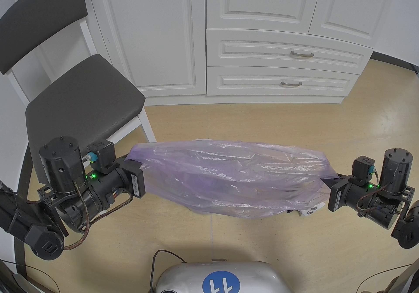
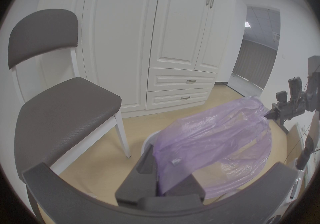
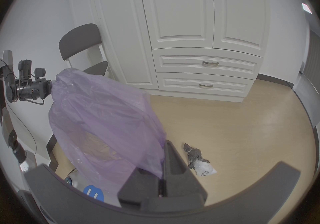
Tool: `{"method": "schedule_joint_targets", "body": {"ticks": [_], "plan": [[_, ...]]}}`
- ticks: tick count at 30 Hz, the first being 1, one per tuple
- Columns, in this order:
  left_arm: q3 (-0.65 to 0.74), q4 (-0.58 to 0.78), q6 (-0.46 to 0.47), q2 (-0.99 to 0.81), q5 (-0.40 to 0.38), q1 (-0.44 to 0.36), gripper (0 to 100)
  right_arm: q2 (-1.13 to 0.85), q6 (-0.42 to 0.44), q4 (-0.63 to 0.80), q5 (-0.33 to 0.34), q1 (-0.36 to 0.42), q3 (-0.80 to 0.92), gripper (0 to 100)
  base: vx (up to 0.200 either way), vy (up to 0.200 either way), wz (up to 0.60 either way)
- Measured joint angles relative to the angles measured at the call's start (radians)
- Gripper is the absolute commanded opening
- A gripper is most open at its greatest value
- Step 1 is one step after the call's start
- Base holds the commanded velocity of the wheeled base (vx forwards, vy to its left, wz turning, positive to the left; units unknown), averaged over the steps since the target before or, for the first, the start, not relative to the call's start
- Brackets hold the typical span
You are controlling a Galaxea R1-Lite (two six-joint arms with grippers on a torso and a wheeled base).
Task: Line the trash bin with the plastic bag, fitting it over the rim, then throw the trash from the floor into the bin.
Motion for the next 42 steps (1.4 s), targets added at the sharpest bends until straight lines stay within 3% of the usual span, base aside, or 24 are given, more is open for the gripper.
{"method": "schedule_joint_targets", "body": {"ticks": [13,20,42], "plan": [[0.004,0.000,0.010,0.010,0.010,0.000,0,-0.008,-0.021,0.087,-0.031,0.011,-0.011,0,0.000,0.000,0.00],[0.001,0.000,0.016,0.017,0.042,0.004,0,-0.013,-0.036,0.090,-0.044,0.010,-0.017,0,0.000,0.000,0.00],[-0.001,0.000,0.013,0.020,0.026,0.041,0,-0.009,-0.063,0.090,-0.045,-0.015,-0.006,0,0.000,0.000,0.00]]}}
